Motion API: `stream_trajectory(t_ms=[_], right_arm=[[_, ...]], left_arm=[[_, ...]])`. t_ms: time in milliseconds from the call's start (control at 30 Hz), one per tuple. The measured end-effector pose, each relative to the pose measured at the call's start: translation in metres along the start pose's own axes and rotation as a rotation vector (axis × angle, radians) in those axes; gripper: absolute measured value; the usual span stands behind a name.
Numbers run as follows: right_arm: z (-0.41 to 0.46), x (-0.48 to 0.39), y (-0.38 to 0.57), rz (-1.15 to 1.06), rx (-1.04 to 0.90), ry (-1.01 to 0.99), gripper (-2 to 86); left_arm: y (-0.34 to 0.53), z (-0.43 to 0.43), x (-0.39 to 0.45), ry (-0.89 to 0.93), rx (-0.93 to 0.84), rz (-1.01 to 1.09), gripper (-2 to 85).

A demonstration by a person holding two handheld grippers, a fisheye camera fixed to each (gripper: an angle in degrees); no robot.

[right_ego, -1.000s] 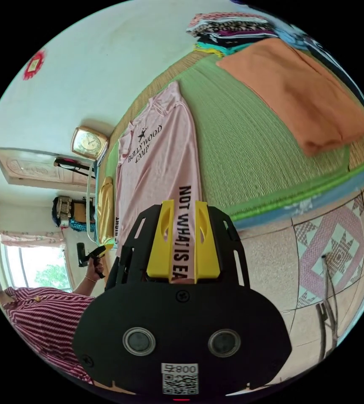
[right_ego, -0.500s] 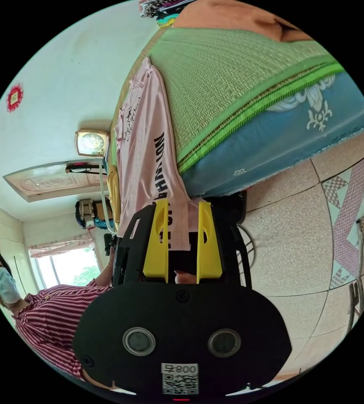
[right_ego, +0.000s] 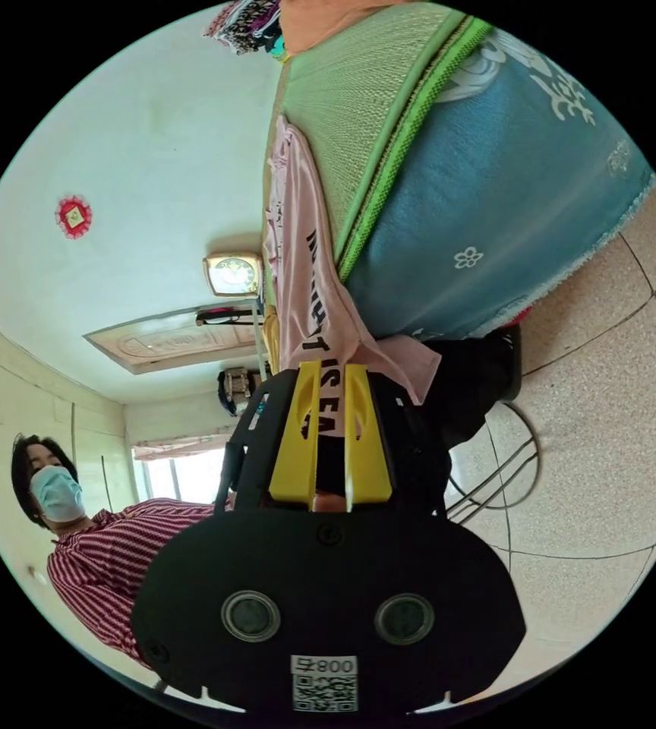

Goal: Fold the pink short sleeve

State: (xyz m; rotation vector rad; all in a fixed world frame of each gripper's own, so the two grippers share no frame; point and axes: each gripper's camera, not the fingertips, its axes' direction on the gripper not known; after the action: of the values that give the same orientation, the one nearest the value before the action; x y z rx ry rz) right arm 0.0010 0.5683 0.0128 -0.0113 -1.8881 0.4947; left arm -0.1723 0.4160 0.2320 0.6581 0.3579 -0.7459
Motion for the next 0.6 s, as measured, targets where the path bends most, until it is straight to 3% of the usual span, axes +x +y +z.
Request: stream_trajectory(t_ms=[600], right_arm=[[-0.073,-0.089,0.010,-0.161,0.071,-0.069,0.1]], left_arm=[[0.025,-0.003,-0.053,0.178,0.086,0.138,1.2]])
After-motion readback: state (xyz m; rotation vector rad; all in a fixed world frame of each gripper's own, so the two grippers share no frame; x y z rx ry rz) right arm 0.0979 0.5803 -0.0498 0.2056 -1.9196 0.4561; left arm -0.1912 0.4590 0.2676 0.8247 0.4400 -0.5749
